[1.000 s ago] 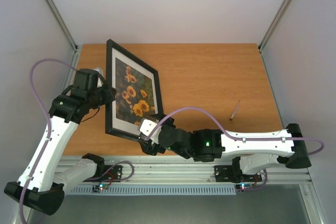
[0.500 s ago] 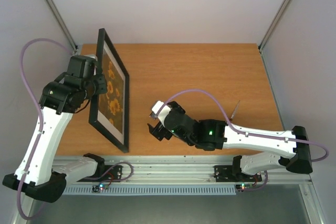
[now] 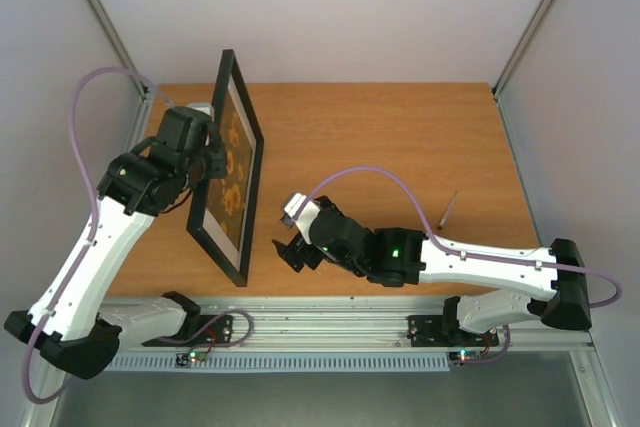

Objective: Take the photo out of the frame
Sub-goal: Turn over the photo frame at the center of the board.

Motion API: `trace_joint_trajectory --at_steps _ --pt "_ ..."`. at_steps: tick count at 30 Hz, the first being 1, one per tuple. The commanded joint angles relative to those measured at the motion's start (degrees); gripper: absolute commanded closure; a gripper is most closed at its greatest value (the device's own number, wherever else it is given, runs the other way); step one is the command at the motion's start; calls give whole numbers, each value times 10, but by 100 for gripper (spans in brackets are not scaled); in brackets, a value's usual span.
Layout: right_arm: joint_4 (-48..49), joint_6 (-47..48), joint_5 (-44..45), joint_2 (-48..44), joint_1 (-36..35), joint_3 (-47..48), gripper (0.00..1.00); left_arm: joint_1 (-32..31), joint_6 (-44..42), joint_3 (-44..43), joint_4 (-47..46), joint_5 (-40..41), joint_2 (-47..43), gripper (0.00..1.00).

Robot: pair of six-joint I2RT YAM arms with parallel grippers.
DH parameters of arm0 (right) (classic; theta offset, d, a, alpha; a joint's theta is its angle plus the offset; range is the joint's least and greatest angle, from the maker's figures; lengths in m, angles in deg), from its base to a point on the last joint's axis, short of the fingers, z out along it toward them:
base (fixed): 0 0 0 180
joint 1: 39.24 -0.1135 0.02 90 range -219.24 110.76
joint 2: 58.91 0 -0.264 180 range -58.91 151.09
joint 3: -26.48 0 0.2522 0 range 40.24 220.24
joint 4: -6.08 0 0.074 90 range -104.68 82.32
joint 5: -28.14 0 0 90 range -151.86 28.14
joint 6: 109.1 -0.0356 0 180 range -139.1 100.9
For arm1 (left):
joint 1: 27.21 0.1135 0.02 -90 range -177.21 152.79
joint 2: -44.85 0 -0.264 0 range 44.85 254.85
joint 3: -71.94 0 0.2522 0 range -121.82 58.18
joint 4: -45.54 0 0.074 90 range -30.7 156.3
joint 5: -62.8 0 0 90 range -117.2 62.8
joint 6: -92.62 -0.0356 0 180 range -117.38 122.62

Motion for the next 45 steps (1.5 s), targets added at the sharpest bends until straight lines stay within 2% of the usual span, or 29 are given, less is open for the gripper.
trace_joint_trajectory --at_steps 1,4,12,20,25,30,34,39,45 --pt "41 -26 -14 -9 0 -13 2 -34 32 -7 -104 37 18 100" --pt "57 -31 -29 14 -10 -6 2 -46 56 -4 -103 59 26 100" --pt "191 11 60 74 -96 9 2 -71 130 29 -126 116 9 99" --pt "259 52 123 179 -143 87 2 -78 173 32 -134 139 4 99" --pt "306 57 168 208 -147 105 4 -79 187 39 -148 145 -5 100" --pt "346 105 226 252 -144 138 6 -79 200 51 -162 138 -15 100" --pt "350 98 246 268 -126 140 9 -79 208 57 -167 134 -24 100" --pt "362 100 298 259 -117 123 17 -79 214 59 -173 128 -29 99" --pt "358 82 338 216 -99 70 21 -79 215 65 -178 127 -32 99"
